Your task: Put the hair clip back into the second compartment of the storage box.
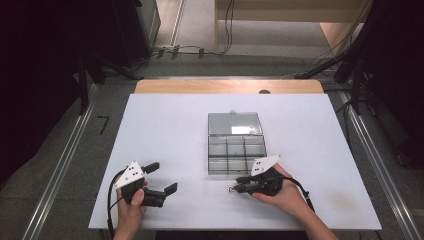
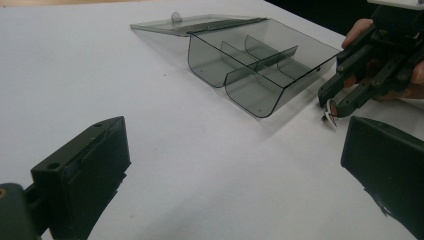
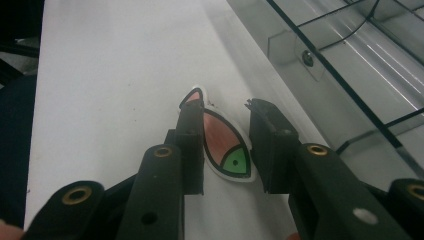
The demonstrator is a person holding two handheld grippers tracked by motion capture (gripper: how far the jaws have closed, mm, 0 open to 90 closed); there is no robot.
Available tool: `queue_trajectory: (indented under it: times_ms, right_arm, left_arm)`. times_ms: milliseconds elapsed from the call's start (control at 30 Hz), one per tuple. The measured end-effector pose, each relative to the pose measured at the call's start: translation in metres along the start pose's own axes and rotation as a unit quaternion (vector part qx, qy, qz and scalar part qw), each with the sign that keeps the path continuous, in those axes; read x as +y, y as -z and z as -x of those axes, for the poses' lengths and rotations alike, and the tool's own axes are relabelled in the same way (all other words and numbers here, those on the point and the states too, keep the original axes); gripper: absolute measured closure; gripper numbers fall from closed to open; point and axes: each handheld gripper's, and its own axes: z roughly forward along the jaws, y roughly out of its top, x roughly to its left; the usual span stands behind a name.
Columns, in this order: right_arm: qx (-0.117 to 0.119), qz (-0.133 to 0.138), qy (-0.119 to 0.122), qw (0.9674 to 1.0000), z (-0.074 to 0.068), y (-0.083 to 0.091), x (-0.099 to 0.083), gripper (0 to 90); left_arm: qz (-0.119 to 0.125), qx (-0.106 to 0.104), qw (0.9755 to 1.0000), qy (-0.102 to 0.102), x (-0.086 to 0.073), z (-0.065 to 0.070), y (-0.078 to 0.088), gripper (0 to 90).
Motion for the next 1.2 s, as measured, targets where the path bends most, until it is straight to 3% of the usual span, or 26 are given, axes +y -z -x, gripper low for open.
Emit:
queue_trajectory:
  times_ms: [367,467,500,533,600,900,1200]
  right_arm:
    - [-0.023,0.002,0.031,0.9993,-0.008,0.004,-0.003,74.6]
    - [-0.023,0.005,0.040,0.9989,-0.009,0.005,-0.003,77.6]
    - [-0.020,0.005,0.043,0.9989,-0.009,0.006,-0.003,82.7]
    - [-0.001,-0.007,0.050,0.9987,-0.010,0.003,-0.003,82.1]
    - [-0.015,-0.009,0.066,0.9977,-0.015,0.000,-0.004,82.5]
    - [-0.019,-0.012,0.059,0.9980,-0.017,0.000,-0.001,83.7]
    - [-0.011,0.008,0.046,0.9989,-0.017,0.007,0.002,84.4]
  left_arm:
    - [-0.003,0.001,1.0000,0.002,-0.001,-0.002,-0.001,0.0]
    - [-0.005,0.002,1.0000,0.002,-0.001,-0.003,-0.001,0.0]
    - [-0.005,0.002,1.0000,0.003,-0.001,-0.003,-0.001,0.0]
    - [-0.005,0.002,1.0000,0.004,-0.001,-0.003,-0.001,0.0]
    - [-0.004,0.003,1.0000,0.004,-0.001,-0.003,0.000,0.0]
    - [-0.003,0.003,1.0000,0.005,-0.001,-0.004,0.001,0.0]
    - [0.000,0.004,1.0000,0.005,-0.002,-0.005,0.001,0.0]
